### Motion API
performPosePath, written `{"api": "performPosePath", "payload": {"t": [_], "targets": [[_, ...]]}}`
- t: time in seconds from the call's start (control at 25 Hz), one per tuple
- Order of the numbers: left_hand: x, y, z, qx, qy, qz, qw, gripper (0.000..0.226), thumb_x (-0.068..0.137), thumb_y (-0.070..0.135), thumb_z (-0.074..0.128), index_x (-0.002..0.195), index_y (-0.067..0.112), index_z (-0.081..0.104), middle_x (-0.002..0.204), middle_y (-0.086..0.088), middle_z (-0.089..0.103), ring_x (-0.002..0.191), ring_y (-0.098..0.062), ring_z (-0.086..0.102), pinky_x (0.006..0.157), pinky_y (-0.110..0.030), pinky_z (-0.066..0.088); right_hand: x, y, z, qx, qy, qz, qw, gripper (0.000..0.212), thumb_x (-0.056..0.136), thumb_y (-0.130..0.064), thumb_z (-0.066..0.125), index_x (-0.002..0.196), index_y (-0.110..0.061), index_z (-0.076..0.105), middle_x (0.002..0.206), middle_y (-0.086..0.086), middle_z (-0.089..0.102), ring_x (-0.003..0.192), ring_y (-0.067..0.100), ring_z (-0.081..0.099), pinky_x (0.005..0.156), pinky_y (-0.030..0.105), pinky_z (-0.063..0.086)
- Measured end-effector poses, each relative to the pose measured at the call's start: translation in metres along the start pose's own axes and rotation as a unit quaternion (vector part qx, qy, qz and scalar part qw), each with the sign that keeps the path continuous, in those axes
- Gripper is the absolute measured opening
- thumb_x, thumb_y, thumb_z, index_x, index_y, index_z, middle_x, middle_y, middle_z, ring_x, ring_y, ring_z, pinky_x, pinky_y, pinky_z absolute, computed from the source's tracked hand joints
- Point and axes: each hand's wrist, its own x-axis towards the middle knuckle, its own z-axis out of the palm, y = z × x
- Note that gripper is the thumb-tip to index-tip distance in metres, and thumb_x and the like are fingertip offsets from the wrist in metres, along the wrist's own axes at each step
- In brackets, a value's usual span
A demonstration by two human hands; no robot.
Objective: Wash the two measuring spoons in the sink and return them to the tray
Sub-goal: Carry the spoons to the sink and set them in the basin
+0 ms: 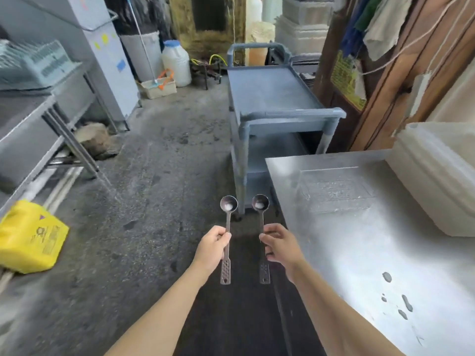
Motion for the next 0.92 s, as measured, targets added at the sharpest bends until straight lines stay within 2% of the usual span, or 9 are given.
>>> {"api": "performPosePath", "payload": {"t": [0.24, 0.36, 0.52, 0.6, 0.68, 0.8, 0.92], "targets": [[-0.016, -0.041, -0.128, -0.063, 0.115, -0.023, 0.991, 0.019, 0.096, 0.020, 0.054, 0.077, 0.022, 0.054, 0.062, 0.004, 0.044, 0.049, -0.011, 0.040, 0.040, -0.015, 0.033, 0.002, -0.028, 0.138, -0.059, -0.112, -0.024, 0.992, 0.011, 0.087, -0.010, 0.064, 0.084, -0.021, 0.062, 0.069, -0.002, 0.054, 0.052, 0.011, 0.047, 0.049, 0.022, 0.040], [-0.028, -0.059, -0.189, -0.079, 0.162, -0.036, 0.983, 0.019, 0.096, 0.020, 0.054, 0.077, 0.022, 0.053, 0.064, 0.004, 0.042, 0.052, -0.012, 0.040, 0.043, -0.018, 0.034, -0.004, -0.038, 0.211, -0.085, -0.146, -0.030, 0.985, 0.011, 0.088, -0.009, 0.063, 0.085, -0.020, 0.062, 0.069, 0.000, 0.053, 0.055, 0.014, 0.047, 0.051, 0.023, 0.040], [-0.049, -0.086, -0.273, -0.109, 0.228, -0.045, 0.966, 0.014, 0.096, 0.017, 0.055, 0.081, 0.016, 0.054, 0.064, 0.001, 0.042, 0.052, -0.013, 0.040, 0.037, -0.012, 0.032, -0.018, -0.044, 0.315, -0.095, -0.201, -0.026, 0.975, 0.013, 0.088, -0.005, 0.063, 0.083, -0.017, 0.061, 0.069, 0.004, 0.051, 0.053, 0.016, 0.042, 0.051, 0.022, 0.035], [-0.063, -0.100, -0.313, -0.126, 0.255, -0.053, 0.957, 0.012, 0.096, 0.016, 0.055, 0.084, 0.013, 0.054, 0.064, 0.001, 0.041, 0.052, -0.013, 0.039, 0.036, -0.012, 0.031, -0.028, -0.044, 0.365, -0.111, -0.227, -0.026, 0.967, 0.011, 0.088, -0.006, 0.063, 0.085, -0.017, 0.062, 0.073, 0.005, 0.054, 0.057, 0.018, 0.044, 0.054, 0.023, 0.038], [-0.076, -0.116, -0.349, -0.133, 0.271, -0.056, 0.952, 0.012, 0.096, 0.020, 0.054, 0.086, 0.013, 0.055, 0.065, 0.001, 0.043, 0.054, -0.014, 0.040, 0.040, -0.017, 0.032, -0.037, -0.045, 0.410, -0.130, -0.251, -0.028, 0.959, 0.010, 0.088, -0.009, 0.063, 0.086, -0.019, 0.063, 0.076, 0.003, 0.059, 0.062, 0.019, 0.049, 0.057, 0.025, 0.043], [-0.091, -0.142, -0.400, -0.133, 0.314, -0.083, 0.936, 0.015, 0.095, 0.028, 0.055, 0.093, 0.013, 0.059, 0.068, 0.002, 0.049, 0.057, -0.016, 0.044, 0.047, -0.025, 0.031, -0.048, -0.047, 0.473, -0.147, -0.292, -0.028, 0.945, 0.010, 0.088, -0.012, 0.063, 0.085, -0.021, 0.063, 0.075, 0.000, 0.059, 0.057, 0.015, 0.049, 0.052, 0.024, 0.042], [-0.096, -0.162, -0.440, -0.151, 0.356, -0.098, 0.917, 0.015, 0.094, 0.031, 0.055, 0.092, 0.017, 0.059, 0.070, 0.003, 0.052, 0.057, -0.013, 0.046, 0.042, -0.016, 0.034, -0.049, -0.047, 0.529, -0.161, -0.330, -0.025, 0.930, 0.011, 0.088, -0.012, 0.063, 0.083, -0.022, 0.063, 0.076, 0.001, 0.058, 0.056, 0.016, 0.048, 0.051, 0.024, 0.040]]}}
